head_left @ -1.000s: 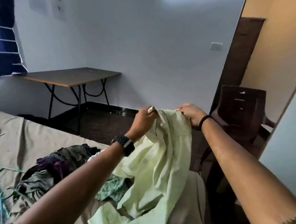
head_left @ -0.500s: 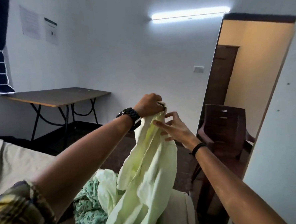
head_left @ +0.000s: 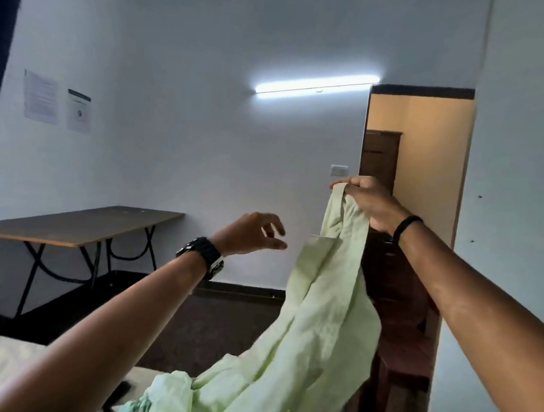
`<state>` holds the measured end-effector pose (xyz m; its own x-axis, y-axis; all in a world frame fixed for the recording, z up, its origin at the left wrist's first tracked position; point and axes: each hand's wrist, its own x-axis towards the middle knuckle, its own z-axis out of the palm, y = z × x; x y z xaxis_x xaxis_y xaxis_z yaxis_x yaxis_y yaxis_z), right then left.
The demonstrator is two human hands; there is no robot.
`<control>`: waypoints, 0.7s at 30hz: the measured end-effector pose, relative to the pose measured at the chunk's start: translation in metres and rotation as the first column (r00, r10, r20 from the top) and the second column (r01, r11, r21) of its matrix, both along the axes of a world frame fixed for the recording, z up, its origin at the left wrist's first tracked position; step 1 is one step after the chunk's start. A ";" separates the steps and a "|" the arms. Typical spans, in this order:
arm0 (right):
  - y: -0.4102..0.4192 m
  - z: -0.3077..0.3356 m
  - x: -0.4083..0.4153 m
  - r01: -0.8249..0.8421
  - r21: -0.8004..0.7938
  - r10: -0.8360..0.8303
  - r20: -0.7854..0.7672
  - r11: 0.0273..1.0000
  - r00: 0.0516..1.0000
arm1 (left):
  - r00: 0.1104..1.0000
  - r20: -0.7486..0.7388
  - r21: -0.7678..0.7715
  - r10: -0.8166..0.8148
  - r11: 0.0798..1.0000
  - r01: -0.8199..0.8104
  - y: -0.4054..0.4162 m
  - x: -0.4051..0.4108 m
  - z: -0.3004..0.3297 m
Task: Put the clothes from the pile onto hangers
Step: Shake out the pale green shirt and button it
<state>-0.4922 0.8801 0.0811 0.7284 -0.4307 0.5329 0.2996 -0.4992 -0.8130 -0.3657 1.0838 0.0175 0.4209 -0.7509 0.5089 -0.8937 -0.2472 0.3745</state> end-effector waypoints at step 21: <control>-0.012 -0.006 -0.037 0.012 -0.626 -0.403 -0.488 0.780 0.774 | 0.754 -0.608 -0.293 -0.250 0.953 0.080 -0.021 -0.025 -0.021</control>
<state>-0.5296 0.8678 0.0753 0.8960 -0.3749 0.2378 -0.2889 -0.8992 -0.3286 -0.3907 1.0625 -0.0033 0.5894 -0.7329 0.3399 -0.4494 0.0522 0.8918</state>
